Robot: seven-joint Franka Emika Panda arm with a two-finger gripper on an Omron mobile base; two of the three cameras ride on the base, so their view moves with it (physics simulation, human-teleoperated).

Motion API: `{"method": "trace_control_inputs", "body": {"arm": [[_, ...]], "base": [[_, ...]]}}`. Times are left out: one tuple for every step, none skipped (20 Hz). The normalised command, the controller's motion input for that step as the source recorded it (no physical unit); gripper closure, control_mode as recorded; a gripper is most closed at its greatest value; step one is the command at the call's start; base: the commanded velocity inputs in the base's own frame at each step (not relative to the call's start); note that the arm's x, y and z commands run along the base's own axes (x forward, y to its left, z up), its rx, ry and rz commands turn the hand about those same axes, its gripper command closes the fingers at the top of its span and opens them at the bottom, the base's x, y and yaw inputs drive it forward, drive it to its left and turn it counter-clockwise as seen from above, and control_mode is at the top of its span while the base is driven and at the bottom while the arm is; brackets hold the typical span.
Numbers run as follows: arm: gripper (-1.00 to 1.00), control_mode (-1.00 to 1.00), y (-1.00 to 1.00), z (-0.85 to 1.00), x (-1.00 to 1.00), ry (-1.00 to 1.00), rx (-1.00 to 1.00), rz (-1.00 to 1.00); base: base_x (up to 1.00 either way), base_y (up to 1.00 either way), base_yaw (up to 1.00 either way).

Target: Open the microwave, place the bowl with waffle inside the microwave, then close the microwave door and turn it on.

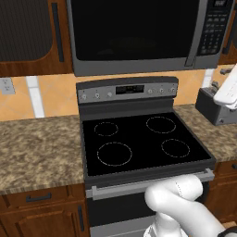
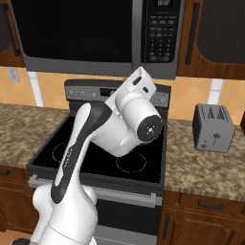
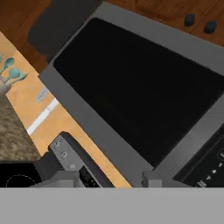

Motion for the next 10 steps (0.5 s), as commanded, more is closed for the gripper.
{"method": "trace_control_inputs", "body": {"arm": [[1.0,-1.0,-0.61,0.0,0.0,-0.25,-0.21,0.11],[1.0,-1.0,-0.51,0.0,0.0,-0.21,-0.25,0.04],[1.0,-1.0,-0.39,0.0,0.09,-0.19,-0.29,0.01],[1.0,-1.0,-0.34,0.0,0.17,-0.17,-0.28,0.0],[1.0,-1.0,-0.27,0.0,0.32,-0.11,-0.27,0.01],[1.0,-1.0,-0.26,0.0,0.36,-0.09,-0.26,0.01],[1.0,-1.0,-0.26,0.0,0.36,-0.08,-0.23,0.0],[1.0,-1.0,-0.28,0.0,0.37,-0.08,-0.24,0.0],[1.0,-1.0,-0.26,0.0,0.38,-0.1,-0.27,0.0],[1.0,-1.0,-0.21,0.0,0.38,-0.11,-0.28,0.0]], "base": [[0.0,0.0,0.0],[0.0,0.0,0.0],[0.0,0.0,0.0],[0.0,0.0,0.0],[0.0,0.0,0.0],[0.0,0.0,0.0],[0.0,0.0,0.0],[0.0,0.0,0.0],[0.0,0.0,0.0],[0.0,0.0,0.0]]}}
